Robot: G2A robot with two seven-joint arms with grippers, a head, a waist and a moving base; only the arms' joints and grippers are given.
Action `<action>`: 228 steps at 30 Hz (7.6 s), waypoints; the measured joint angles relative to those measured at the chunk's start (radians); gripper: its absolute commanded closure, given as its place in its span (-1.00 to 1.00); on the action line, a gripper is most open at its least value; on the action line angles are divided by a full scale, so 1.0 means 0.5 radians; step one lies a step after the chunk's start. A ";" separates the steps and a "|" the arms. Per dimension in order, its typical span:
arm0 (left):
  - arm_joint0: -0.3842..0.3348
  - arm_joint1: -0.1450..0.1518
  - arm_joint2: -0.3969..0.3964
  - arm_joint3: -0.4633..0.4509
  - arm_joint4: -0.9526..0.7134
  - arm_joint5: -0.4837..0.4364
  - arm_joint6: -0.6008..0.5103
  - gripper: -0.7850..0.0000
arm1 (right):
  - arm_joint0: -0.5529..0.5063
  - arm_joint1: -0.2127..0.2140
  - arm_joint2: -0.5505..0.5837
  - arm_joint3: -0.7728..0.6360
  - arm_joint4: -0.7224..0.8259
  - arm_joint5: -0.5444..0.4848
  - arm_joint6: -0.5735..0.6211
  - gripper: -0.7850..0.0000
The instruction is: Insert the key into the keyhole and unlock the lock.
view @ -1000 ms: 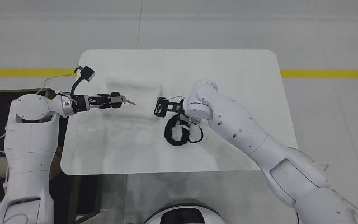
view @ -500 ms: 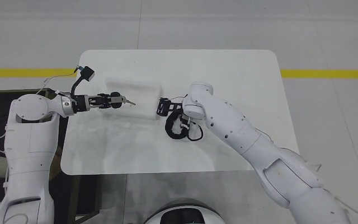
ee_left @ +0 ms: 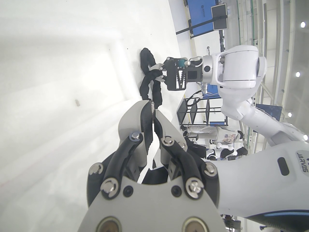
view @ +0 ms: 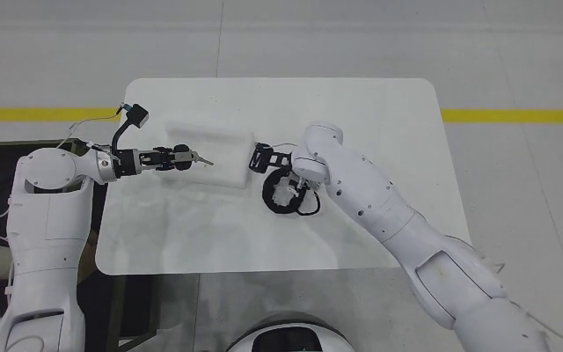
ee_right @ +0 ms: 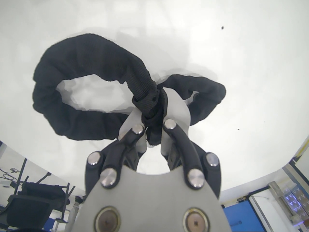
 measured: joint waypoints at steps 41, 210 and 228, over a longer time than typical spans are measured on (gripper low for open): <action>0.000 0.000 0.000 0.000 0.000 0.000 0.000 1.00 | -0.276 -0.030 0.495 -0.107 -0.041 0.183 0.183 0.97; 0.640 -0.554 0.852 -0.560 0.389 -0.612 2.333 1.00 | -1.388 -0.139 0.974 -0.375 1.730 -0.427 -2.958 1.00; 0.749 -0.593 0.789 -0.714 1.919 -0.585 3.286 1.00 | -1.464 -0.129 0.990 -0.489 1.705 -0.337 -2.940 1.00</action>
